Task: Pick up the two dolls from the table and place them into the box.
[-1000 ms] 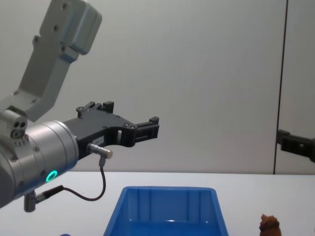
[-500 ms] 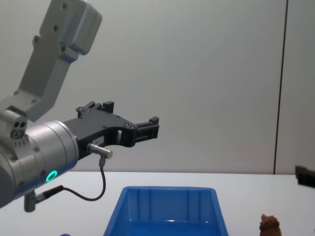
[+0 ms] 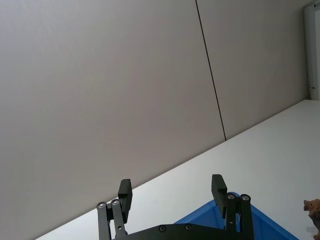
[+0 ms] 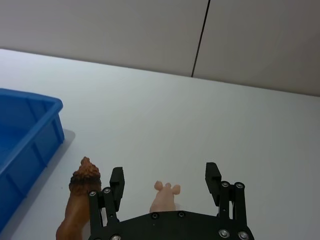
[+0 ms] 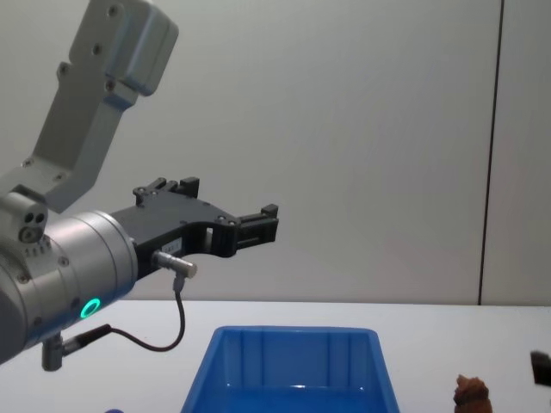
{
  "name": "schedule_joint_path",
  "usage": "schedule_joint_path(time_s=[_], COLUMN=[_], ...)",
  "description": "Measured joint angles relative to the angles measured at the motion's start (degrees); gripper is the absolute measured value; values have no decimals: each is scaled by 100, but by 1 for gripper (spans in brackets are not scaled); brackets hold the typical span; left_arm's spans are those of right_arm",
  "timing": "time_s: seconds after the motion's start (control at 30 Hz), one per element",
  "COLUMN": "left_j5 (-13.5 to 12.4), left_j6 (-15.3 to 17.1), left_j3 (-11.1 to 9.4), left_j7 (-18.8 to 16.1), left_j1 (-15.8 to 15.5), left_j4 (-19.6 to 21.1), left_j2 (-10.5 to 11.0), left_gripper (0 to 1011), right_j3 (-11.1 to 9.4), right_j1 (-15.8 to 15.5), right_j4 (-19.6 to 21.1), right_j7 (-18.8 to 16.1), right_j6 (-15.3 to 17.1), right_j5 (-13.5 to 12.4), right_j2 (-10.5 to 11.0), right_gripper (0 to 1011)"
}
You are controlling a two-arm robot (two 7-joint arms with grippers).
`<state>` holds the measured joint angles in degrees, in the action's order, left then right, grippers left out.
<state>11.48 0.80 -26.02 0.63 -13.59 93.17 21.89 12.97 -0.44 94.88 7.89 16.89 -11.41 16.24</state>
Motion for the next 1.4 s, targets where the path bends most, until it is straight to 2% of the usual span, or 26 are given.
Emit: schedule_joint_path(time_s=[0.43, 0.93, 1.27, 1.4], left_j5=[0, 0, 0, 0], left_j6=[0, 0, 0, 0], left_j3=[0, 0, 0, 0], left_j7=[0, 0, 0, 0], left_j1=[0, 0, 0, 0], left_j4=[0, 0, 0, 0], left_j2=[0, 0, 0, 0], left_gripper=[1001, 1001, 1001, 1001], right_j3=[76, 124, 131, 130], right_j1=[95, 117, 121, 120], right_j4=[-312, -584, -727, -742], right_j7=[131, 305, 332, 333], right_j6=[352, 723, 707, 660], right_j5=[140, 79, 33, 54], right_j2=[-195, -392, -487, -505], right_gripper=[1001, 994, 760, 601])
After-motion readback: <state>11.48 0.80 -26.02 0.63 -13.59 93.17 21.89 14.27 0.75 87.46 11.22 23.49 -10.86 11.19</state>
